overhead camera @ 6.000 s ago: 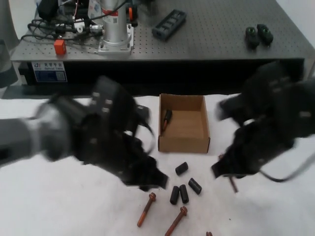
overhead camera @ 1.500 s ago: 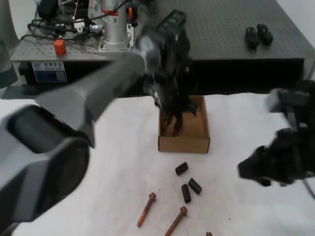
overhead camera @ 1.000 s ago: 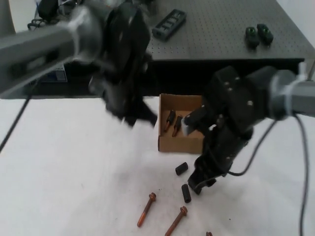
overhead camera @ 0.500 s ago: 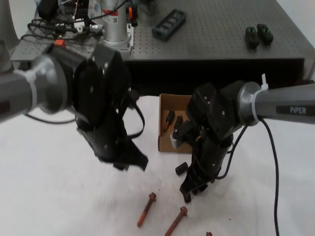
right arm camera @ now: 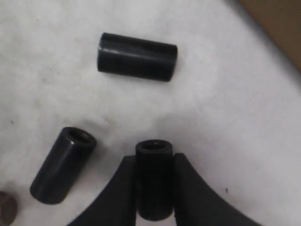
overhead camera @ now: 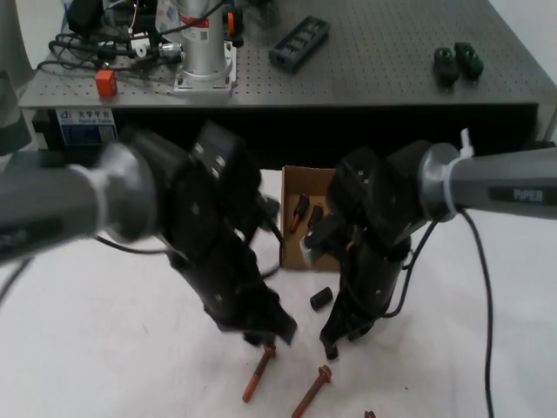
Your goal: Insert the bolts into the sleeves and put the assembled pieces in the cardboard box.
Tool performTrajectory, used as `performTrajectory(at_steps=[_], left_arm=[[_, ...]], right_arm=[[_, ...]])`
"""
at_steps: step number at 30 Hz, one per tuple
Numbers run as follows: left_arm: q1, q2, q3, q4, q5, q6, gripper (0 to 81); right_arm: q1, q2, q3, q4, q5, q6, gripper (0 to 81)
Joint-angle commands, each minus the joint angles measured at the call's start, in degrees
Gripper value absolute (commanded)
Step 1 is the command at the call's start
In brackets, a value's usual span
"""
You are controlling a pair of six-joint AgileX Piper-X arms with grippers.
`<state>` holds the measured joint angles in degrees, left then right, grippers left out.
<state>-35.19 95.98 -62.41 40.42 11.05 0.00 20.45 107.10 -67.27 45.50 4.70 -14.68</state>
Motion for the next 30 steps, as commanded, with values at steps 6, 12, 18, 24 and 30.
performTrajectory(at_steps=[6,12,18,24,30], left_arm=[[-2.78,7.21,-0.15,-1.36,-3.35,1.79,37.8],[-2.78,9.77,-0.4,-2.25,-4.51,1.79,32.1],[-2.78,10.14,-0.4,-4.55,-4.37,1.79,1.1],[-2.78,6.83,-1.06,-5.89,1.74,-1.77,0.3],[-2.78,-7.64,2.0,-25.01,11.8,-10.29,0.3]], right_arm=[[-3.18,-15.35,6.14,0.53,-2.32,3.03,4.2],[-3.63,-27.32,12.48,0.53,-2.32,5.08,4.2],[-3.63,-38.06,16.27,0.99,-2.32,7.62,4.2],[-4.81,-50.57,23.21,0.94,-9.92,11.37,4.2],[-4.9,-57.53,35.7,-5.0,-24.66,15.51,4.2]])
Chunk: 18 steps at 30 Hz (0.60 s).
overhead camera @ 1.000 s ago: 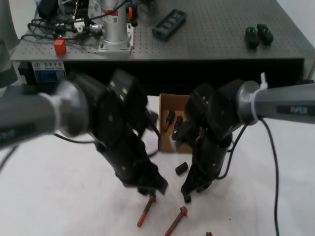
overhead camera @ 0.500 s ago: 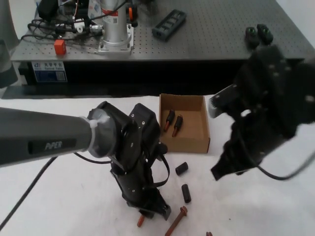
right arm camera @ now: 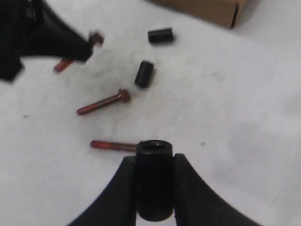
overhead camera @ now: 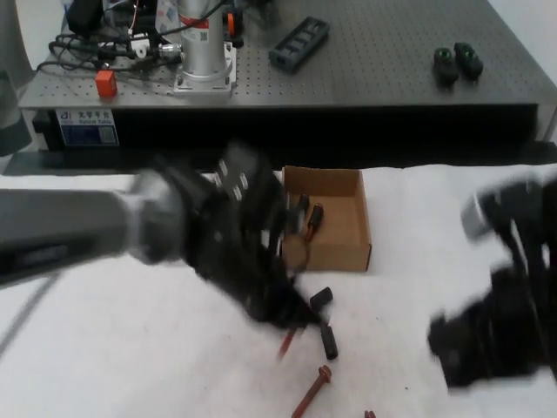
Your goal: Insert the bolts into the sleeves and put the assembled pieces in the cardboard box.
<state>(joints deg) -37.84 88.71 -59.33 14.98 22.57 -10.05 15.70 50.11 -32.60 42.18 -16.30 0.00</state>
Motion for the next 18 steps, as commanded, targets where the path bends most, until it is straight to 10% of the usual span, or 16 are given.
performTrajectory(at_steps=[1,6,18], left_arm=[[-0.13,-2.5,0.5,-5.55,1.79,-2.32,0.3],[-0.13,-7.08,7.73,-28.02,13.22,-15.8,0.3],[-0.13,-7.13,10.83,-33.09,13.69,-20.0,0.3]], right_arm=[[0.18,-0.19,3.19,-5.7,-9.43,2.39,4.2],[3.53,4.82,9.56,-32.35,-22.0,15.6,4.2],[4.17,9.53,9.57,-55.87,-16.75,24.64,4.2]])
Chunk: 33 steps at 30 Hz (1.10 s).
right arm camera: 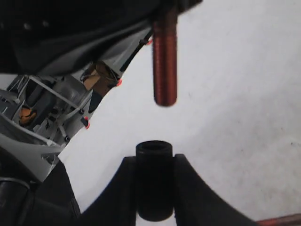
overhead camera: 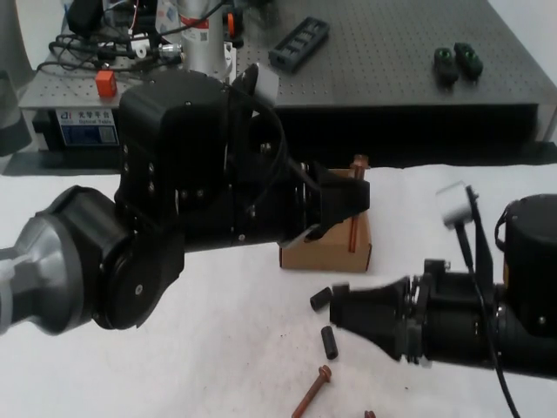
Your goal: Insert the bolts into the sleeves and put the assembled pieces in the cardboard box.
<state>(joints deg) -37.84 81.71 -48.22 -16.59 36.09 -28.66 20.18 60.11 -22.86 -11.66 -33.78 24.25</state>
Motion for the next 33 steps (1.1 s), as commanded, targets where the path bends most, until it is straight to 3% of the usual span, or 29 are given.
performTrajectory(at_steps=[1,10,20,30,33], left_arm=[[-0.13,-0.13,-0.28,-1.53,0.17,-1.39,0.3],[-0.13,-0.13,-0.28,-1.53,0.02,-1.39,0.3],[-0.13,-0.13,-0.28,-1.53,-2.54,-1.28,0.3],[-0.13,-0.13,-0.28,-1.12,2.72,-1.28,0.1],[-0.13,-0.13,-0.28,-0.56,2.95,-1.28,8.8]], right_arm=[[-0.31,-0.47,-0.17,-2.14,0.91,0.39,4.2],[-0.31,-0.95,-0.17,-2.91,6.29,0.53,4.2],[-0.31,-2.03,-0.17,-6.16,7.52,0.17,4.2],[-0.58,-2.03,-0.17,-9.77,13.21,0.17,4.2],[-1.61,-2.03,-0.17,-10.07,14.25,-0.47,4.2]])
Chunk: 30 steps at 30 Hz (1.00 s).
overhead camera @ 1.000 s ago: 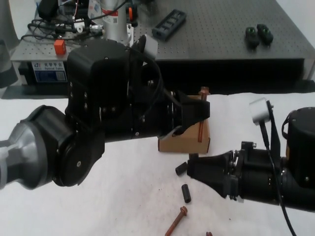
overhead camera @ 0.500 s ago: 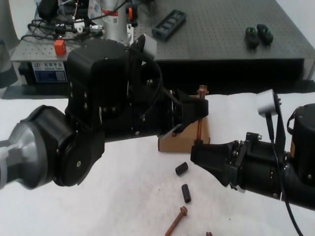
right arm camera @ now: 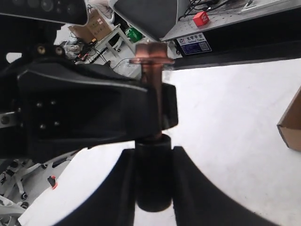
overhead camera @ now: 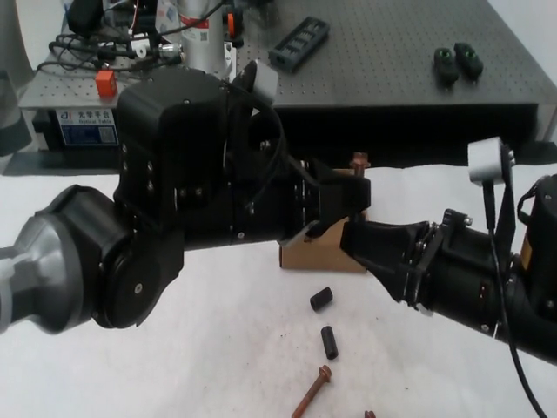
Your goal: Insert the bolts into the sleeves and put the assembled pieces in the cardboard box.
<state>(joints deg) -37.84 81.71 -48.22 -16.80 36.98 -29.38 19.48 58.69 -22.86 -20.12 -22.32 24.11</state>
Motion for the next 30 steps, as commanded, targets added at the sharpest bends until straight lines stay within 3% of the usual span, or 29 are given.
performTrajectory(at_steps=[1,4,6,12,17,22,28,30], left_arm=[[-0.13,-0.13,-0.28,-0.18,2.25,-0.56,16.9],[0.03,-0.13,-0.28,0.65,-0.59,-0.66,48.1],[0.21,-0.13,-0.28,2.22,-5.04,-1.08,57.5],[1.63,-0.13,-0.28,10.15,-11.84,6.27,49.3],[1.22,2.17,-0.72,20.09,-12.05,13.97,49.3],[-0.95,8.86,-4.31,33.22,-15.11,22.41,49.3],[-5.16,16.6,-11.29,43.1,-21.21,29.38,44.7],[-6.06,19.13,-13.99,46.61,-22.24,31.63,44.0]], right_arm=[[-1.39,-0.61,-0.17,-1.2,3.05,-1.15,4.2],[-4.11,-0.34,-0.27,0.25,4.77,-4.35,4.2],[-6.88,0.75,-1.66,2.94,5.2,-6.35,4.2],[-11.67,11.78,-11.84,10.04,6.23,-15.28,4.2],[-11.02,27.21,-28.53,20.12,7.09,-19.61,4.2],[-9.07,43.5,-47.3,37.1,16.66,-26.58,4.2],[-8.33,57.87,-63.97,50.69,19.03,-27.73,4.1],[-8.33,60.79,-67.06,54.27,19.0,-27.73,0.6]])
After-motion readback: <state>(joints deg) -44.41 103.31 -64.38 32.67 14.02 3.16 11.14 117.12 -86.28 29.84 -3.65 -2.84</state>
